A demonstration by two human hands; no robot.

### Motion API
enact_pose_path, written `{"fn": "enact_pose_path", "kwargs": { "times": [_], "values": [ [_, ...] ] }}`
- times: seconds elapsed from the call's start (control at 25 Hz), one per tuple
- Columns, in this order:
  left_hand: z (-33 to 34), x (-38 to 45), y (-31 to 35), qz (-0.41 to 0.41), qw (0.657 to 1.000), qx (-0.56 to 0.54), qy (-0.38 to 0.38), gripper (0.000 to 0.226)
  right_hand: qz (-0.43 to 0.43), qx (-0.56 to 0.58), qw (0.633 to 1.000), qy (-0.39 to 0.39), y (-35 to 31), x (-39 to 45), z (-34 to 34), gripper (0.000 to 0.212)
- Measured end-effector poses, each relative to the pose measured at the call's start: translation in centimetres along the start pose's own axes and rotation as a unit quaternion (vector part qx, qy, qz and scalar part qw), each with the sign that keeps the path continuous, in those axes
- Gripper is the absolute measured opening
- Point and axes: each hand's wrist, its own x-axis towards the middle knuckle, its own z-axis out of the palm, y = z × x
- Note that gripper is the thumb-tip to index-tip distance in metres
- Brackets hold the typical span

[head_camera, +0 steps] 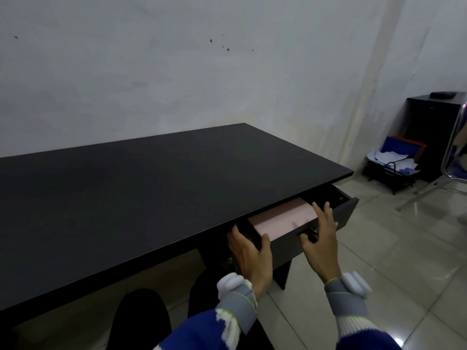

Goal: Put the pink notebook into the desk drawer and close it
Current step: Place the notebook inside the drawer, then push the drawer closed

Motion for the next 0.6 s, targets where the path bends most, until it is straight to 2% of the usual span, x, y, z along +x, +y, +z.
{"fn": "enact_pose_path", "kwargs": {
  "times": [0.08,0.24,0.4,0.6],
  "values": [
    [-0.2,-0.1,0.1,-0.054,0.997,-0.060,-0.001,0.075,0.024,0.034,0.999,0.006,0.8,-0.3,-0.2,0.091],
    [-0.5,-0.4,-0.1,-0.088,0.990,-0.112,0.005,0.067,0.101,0.085,0.991,-0.013,2.7,-0.6,-1.0,0.105],
    [-0.6,0.1,-0.3,-0.128,0.982,-0.140,0.024,0.052,0.148,0.151,0.977,-0.028,3.3,-0.7,-0.7,0.101],
    [-1.2,0.4,-1.2,-0.129,0.977,-0.169,-0.002,0.047,0.163,0.248,0.955,-0.012,3.2,-1.0,0.2,0.095]
  ]
}}
